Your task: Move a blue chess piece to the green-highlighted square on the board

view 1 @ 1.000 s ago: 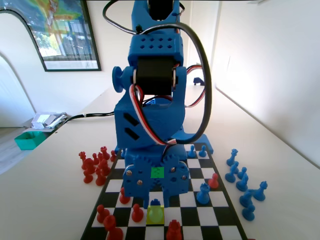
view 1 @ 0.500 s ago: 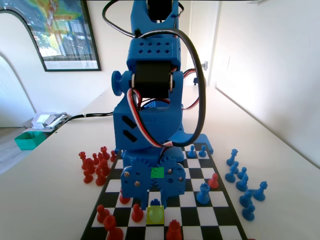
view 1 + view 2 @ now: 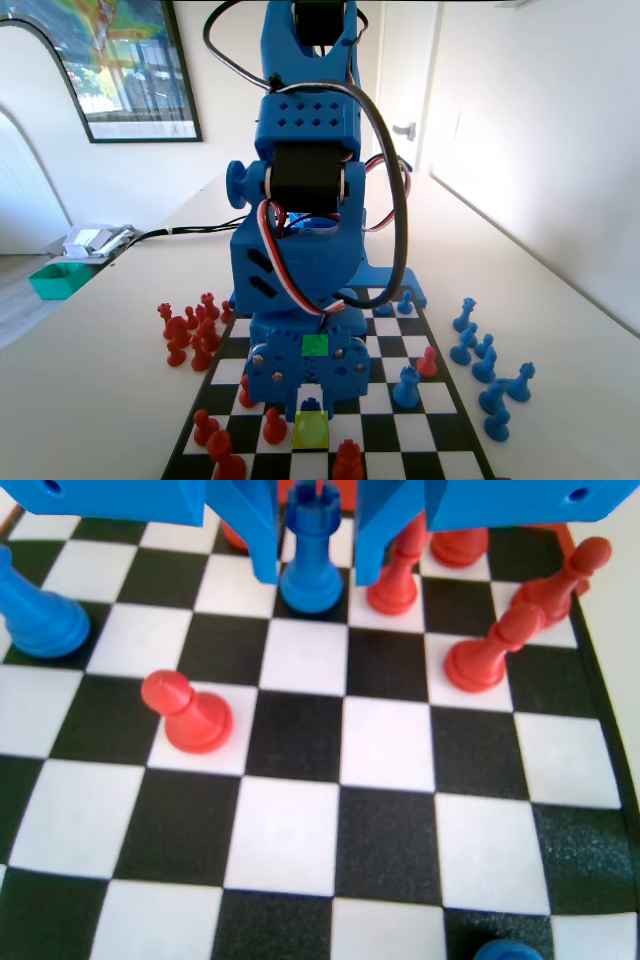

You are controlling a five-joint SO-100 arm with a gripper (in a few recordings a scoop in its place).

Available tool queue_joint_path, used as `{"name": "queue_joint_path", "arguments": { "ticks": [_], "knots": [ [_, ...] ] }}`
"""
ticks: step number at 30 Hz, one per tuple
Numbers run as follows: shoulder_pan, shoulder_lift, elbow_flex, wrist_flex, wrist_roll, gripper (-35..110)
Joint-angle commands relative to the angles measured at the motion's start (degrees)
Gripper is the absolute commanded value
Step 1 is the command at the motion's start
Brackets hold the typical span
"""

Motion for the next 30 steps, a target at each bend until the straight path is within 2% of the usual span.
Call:
{"name": "queue_joint_path", "arguments": {
  "ticks": [1, 30],
  "knots": [
    [0.44, 1.32, -3.25, -0.26, -0.44, 12],
    [0.53, 1.41, -4.83, 0.62, -0.62, 8]
  ]
}}
